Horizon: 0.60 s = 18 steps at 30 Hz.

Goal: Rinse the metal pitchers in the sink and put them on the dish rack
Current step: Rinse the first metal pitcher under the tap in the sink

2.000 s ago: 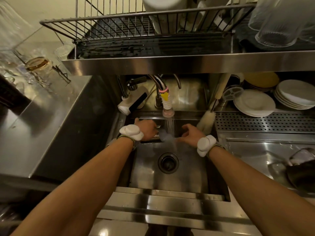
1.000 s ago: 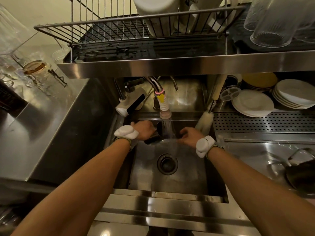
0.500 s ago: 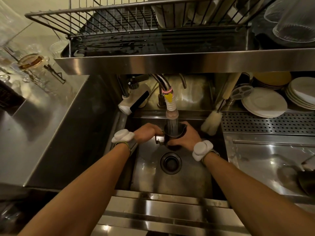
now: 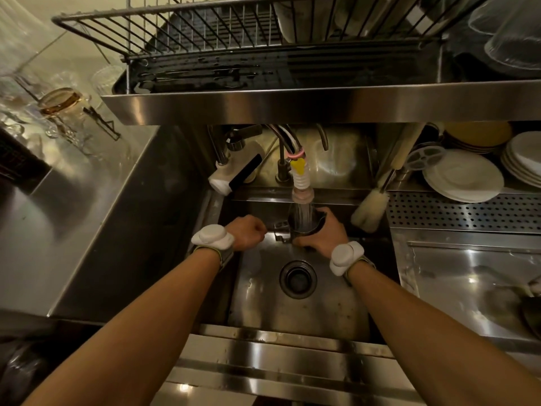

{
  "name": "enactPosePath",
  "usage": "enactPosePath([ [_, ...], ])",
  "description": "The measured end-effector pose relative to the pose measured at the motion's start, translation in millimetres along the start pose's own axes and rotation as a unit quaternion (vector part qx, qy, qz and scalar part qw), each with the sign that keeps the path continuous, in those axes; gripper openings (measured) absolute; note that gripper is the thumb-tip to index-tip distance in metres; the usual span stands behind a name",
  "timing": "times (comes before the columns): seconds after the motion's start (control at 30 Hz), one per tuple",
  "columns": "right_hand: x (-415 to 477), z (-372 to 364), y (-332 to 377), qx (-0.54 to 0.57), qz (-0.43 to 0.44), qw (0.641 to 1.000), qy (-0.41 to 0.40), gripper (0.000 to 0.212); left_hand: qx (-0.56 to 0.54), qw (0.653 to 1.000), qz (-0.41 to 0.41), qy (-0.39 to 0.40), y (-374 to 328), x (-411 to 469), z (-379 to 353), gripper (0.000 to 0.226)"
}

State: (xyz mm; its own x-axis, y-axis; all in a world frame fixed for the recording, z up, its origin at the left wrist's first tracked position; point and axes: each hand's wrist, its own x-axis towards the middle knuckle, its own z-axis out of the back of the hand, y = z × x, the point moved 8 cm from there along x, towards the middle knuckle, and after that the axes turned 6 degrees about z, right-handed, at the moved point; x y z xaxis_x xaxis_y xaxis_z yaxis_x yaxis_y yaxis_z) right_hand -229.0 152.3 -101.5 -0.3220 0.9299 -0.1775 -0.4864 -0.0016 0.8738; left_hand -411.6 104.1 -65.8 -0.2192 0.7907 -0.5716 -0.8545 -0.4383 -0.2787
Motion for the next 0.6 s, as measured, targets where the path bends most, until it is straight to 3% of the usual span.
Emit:
enactPosePath([
  [0.6, 3.3, -5.9, 5.1, 0.042, 0.009, 0.999, -0.015, 0.083, 0.038, 0.999, -0.008, -0.003, -0.5, 4.9, -0.1, 0.035],
])
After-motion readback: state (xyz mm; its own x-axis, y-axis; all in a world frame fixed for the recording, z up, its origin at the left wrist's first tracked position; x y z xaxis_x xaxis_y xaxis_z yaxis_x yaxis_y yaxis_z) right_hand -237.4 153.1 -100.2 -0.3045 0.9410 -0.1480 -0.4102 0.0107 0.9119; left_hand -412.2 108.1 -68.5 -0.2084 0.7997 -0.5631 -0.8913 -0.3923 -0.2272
